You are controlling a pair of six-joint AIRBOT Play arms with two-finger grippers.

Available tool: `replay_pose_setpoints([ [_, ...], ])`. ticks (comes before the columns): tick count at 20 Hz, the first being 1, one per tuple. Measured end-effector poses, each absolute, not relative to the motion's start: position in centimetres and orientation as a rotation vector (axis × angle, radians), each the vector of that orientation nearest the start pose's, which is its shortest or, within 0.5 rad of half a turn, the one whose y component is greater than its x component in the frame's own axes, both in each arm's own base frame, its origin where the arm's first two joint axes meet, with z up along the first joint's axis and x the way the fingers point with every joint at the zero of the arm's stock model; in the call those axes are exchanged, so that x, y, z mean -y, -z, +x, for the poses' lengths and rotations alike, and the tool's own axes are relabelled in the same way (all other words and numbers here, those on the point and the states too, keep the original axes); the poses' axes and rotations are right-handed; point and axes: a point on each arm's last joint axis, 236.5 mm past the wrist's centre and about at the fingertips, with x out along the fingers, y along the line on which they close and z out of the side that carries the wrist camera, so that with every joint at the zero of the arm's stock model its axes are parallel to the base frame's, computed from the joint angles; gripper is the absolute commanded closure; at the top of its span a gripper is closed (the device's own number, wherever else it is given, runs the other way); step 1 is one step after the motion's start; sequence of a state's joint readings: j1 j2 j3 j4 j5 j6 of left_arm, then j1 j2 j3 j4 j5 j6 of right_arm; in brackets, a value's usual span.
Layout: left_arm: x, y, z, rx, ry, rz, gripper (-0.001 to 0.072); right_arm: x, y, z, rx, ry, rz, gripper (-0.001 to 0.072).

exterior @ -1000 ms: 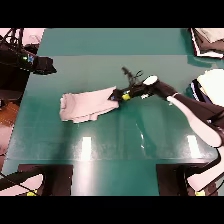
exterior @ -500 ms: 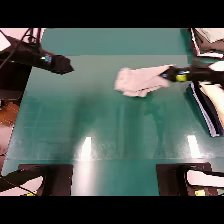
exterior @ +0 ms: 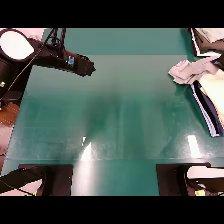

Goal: Fold the shirts.

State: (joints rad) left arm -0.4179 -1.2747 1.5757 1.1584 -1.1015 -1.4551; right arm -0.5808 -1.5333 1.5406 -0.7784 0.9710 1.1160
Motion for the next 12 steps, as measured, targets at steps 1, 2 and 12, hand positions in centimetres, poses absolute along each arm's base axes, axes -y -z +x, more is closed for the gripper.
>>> replay_pose_setpoints([
  [1, 26.6, -20.2, 38.7, -0.813, 0.714, -0.054, 0.0686, 17.6, -13.0, 51.5, -0.629, -0.018, 0.499, 0.07],
  [2, 26.7, -20.1, 38.6, -0.816, 0.715, -0.055, 0.0686, 18.2, -14.0, 51.9, -0.605, -0.014, 0.484, 0.07],
  [12, 27.0, -19.2, 38.8, -0.835, 0.712, -0.057, 0.0685, 21.2, -26.9, 52.1, -0.399, 0.03, 0.289, 0.07],
])
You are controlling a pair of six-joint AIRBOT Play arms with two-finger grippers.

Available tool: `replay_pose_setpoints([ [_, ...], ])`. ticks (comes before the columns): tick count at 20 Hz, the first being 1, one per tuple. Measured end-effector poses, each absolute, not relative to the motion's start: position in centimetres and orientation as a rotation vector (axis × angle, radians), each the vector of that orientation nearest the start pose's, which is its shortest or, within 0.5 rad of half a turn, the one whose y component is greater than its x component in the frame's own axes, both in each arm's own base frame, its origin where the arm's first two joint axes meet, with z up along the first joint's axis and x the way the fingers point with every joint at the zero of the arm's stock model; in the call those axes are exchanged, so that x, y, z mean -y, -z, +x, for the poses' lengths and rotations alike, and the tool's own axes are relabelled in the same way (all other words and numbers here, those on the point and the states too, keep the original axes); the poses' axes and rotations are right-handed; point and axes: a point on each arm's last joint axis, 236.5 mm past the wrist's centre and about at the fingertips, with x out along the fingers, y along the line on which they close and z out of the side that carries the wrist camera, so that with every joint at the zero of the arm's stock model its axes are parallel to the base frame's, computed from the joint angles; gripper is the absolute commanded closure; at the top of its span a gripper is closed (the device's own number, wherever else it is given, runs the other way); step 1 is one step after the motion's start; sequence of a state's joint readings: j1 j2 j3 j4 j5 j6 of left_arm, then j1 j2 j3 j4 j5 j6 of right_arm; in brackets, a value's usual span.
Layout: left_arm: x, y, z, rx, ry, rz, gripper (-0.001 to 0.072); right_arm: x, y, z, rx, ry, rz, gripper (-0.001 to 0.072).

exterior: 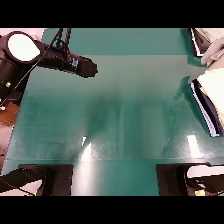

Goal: Fold the shirts.

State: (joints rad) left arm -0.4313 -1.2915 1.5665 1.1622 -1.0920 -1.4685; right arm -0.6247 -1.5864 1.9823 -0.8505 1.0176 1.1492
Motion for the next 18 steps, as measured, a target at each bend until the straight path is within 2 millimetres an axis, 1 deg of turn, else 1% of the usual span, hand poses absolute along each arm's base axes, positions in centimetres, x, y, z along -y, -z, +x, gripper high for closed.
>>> replay_pose_setpoints([
  [2, 26.9, -19.0, 38.8, -0.837, 0.708, -0.052, 0.0686, 21.6, -27.5, 50.7, -0.412, 0.064, 0.287, 0.07],
  [6, 26.9, -19.0, 38.8, -0.838, 0.706, -0.049, 0.0686, 22.6, -26.7, 46.6, -0.468, 0.133, 0.332, 0.0699],
  [8, 26.9, -18.9, 38.9, -0.838, 0.706, -0.048, 0.0686, 23.3, -25.5, 43.9, -0.514, 0.172, 0.377, 0.0698],
  [13, 26.8, -18.9, 38.9, -0.837, 0.706, -0.044, 0.0685, 24.4, -22.0, 36.0, -0.631, 0.327, 0.489, 0.0696],
  [16, 26.8, -18.9, 38.9, -0.835, 0.708, -0.041, 0.0686, 24.4, -19.6, 31.4, -0.703, 0.443, 0.528, 0.0691],
  [17, 26.8, -18.9, 38.9, -0.835, 0.708, -0.039, 0.0686, 24.4, -18.7, 30.1, -0.728, 0.48, 0.535, 0.0679],
  [18, 26.8, -18.9, 38.9, -0.833, 0.71, -0.035, 0.0685, 24.2, -17.7, 28.7, -0.758, 0.516, 0.54, 0.0548],
])
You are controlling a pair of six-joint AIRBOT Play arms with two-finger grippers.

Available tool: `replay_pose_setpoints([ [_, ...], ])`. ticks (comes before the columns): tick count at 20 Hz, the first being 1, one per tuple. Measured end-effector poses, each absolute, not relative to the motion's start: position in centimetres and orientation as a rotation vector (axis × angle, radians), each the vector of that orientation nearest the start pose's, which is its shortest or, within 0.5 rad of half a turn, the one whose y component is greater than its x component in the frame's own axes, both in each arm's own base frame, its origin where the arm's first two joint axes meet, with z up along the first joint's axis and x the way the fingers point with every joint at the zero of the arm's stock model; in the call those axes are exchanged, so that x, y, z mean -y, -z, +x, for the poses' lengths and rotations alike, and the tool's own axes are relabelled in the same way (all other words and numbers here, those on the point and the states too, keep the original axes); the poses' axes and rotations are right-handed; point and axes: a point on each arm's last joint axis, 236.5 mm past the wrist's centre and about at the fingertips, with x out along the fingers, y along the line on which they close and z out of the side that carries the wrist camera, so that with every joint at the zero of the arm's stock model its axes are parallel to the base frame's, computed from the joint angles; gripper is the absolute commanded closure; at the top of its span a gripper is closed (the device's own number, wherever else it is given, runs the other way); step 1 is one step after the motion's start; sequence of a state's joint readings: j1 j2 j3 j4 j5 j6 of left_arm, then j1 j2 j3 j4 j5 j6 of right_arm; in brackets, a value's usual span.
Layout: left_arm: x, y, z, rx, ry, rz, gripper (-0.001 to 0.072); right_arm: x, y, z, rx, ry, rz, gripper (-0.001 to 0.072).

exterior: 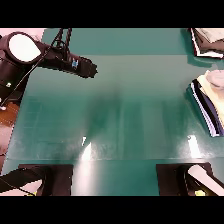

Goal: Fold the shirts.

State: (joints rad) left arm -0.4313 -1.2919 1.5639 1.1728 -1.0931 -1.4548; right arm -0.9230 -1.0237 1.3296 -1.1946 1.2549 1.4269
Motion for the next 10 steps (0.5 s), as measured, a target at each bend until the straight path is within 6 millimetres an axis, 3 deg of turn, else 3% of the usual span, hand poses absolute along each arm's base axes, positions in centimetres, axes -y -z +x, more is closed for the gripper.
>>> replay_pose_setpoints([
  [2, 26.8, -18.9, 38.9, -0.83, 0.715, -0.027, 0.0685, 24.4, -15.8, 26.1, -0.816, 0.594, 0.538, 0.0194],
  [3, 26.8, -18.9, 38.8, -0.831, 0.716, -0.023, 0.0685, 24.5, -15.0, 25.0, -0.845, 0.627, 0.535, 0.0129],
  [7, 26.8, -18.8, 38.7, -0.837, 0.721, -0.014, 0.0685, 24.7, -13.8, 22.7, -0.897, 0.704, 0.523, 0.0131],
  [10, 26.8, -18.7, 38.6, -0.84, 0.722, -0.012, 0.0685, 23.3, -14.6, 23.9, -0.88, 0.658, 0.518, 0.0139],
])
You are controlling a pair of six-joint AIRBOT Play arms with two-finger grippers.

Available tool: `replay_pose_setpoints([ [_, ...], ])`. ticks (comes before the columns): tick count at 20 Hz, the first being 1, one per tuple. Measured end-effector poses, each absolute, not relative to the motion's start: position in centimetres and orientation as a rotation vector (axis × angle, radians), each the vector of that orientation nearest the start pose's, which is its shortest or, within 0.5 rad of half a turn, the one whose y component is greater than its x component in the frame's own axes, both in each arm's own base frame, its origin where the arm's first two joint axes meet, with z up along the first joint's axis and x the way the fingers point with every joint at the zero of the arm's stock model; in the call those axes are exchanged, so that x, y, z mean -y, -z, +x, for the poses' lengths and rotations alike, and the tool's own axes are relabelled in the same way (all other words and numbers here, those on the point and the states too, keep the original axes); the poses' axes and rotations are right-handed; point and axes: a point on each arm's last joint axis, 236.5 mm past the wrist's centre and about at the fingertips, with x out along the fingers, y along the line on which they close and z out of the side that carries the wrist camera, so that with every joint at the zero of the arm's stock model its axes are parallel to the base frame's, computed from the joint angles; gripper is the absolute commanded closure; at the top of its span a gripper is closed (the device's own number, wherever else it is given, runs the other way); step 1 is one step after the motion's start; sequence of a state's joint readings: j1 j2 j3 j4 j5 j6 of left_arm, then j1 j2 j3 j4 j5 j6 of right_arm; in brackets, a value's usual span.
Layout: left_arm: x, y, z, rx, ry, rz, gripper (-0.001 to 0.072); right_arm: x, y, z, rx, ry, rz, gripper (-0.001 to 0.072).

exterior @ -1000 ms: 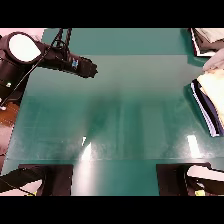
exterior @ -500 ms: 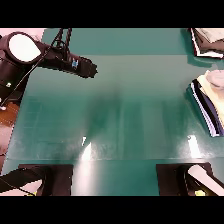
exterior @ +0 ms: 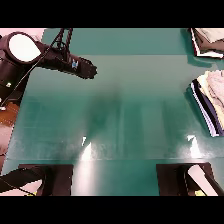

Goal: Fold the shirts.

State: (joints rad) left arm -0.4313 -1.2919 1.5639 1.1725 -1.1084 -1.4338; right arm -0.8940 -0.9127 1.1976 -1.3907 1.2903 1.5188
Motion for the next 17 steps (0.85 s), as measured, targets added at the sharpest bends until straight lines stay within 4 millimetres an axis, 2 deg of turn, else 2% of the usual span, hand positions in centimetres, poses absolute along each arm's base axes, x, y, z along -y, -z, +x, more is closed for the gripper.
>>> replay_pose_setpoints([
  [2, 26.8, -18.6, 38.4, -0.847, 0.724, -0.01, 0.0685, 20.8, -15.1, 26.2, -0.869, 0.561, 0.527, 0.014],
  [5, 26.9, -18.3, 37.9, -0.871, 0.735, -0.011, 0.0685, 15.5, -15.7, 29.7, -0.875, 0.378, 0.501, 0.0164],
  [6, 26.9, -18.3, 37.8, -0.876, 0.738, -0.011, 0.0685, 13.5, -15.9, 30.8, -0.88, 0.314, 0.482, 0.0307],
  [7, 26.9, -18.3, 37.8, -0.876, 0.739, -0.012, 0.0685, 11.6, -15.9, 31.5, -0.889, 0.258, 0.46, 0.0509],
  [8, 26.9, -18.3, 37.7, -0.877, 0.741, -0.014, 0.0685, 9.7, -16.0, 32.3, -0.894, 0.203, 0.434, 0.0663],
  [9, 27.0, -18.3, 37.7, -0.876, 0.741, -0.015, 0.0685, 8.0, -16.1, 32.8, -0.901, 0.153, 0.413, 0.0694],
  [11, 27.0, -18.4, 37.8, -0.873, 0.741, -0.017, 0.0685, 4.7, -16.3, 33.7, -0.905, 0.06, 0.37, 0.0695],
  [13, 27.0, -18.4, 37.9, -0.869, 0.741, -0.02, 0.0685, 2.2, -16.5, 34.2, -0.904, -0.008, 0.334, 0.0694],
  [17, 27.0, -18.5, 37.9, -0.868, 0.741, -0.021, 0.0685, -0.2, -16.7, 34.6, -0.9, -0.075, 0.298, 0.0695],
])
